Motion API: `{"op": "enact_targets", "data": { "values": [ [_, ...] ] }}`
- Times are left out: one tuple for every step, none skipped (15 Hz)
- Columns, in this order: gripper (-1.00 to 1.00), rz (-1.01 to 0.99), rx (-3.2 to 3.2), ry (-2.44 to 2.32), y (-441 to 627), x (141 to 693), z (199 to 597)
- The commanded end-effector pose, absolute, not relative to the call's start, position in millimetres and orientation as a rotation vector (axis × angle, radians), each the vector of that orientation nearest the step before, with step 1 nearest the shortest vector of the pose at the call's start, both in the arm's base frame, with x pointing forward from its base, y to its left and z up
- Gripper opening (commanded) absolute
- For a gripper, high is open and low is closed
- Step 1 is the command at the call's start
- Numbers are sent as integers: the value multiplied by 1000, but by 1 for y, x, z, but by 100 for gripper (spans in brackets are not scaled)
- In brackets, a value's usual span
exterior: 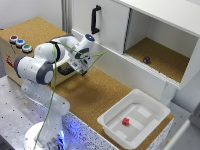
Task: Grasp the handle of the drawer, then close it
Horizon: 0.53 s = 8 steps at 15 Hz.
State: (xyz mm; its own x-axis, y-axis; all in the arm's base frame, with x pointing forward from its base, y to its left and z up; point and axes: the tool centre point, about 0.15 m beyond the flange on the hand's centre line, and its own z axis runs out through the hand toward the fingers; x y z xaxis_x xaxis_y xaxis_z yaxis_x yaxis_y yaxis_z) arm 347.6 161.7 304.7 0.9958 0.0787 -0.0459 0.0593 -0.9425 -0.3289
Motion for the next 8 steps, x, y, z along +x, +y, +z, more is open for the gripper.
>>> {"op": "enact_targets", "data": {
  "values": [
    [-100, 86, -2820, -85, 210, 349, 290],
    [-100, 88, -2818, -84, 216, 347, 289],
    [-100, 85, -2820, -85, 223, 346, 288],
    [-100, 83, -2819, -92, 232, 345, 287],
    [-100, 92, -2813, -100, 239, 344, 286],
    [-100, 95, -2811, -109, 247, 343, 285],
    [-100, 105, -2810, -119, 254, 342, 284],
    [-100, 109, -2807, -126, 262, 341, 284]
  ]
}}
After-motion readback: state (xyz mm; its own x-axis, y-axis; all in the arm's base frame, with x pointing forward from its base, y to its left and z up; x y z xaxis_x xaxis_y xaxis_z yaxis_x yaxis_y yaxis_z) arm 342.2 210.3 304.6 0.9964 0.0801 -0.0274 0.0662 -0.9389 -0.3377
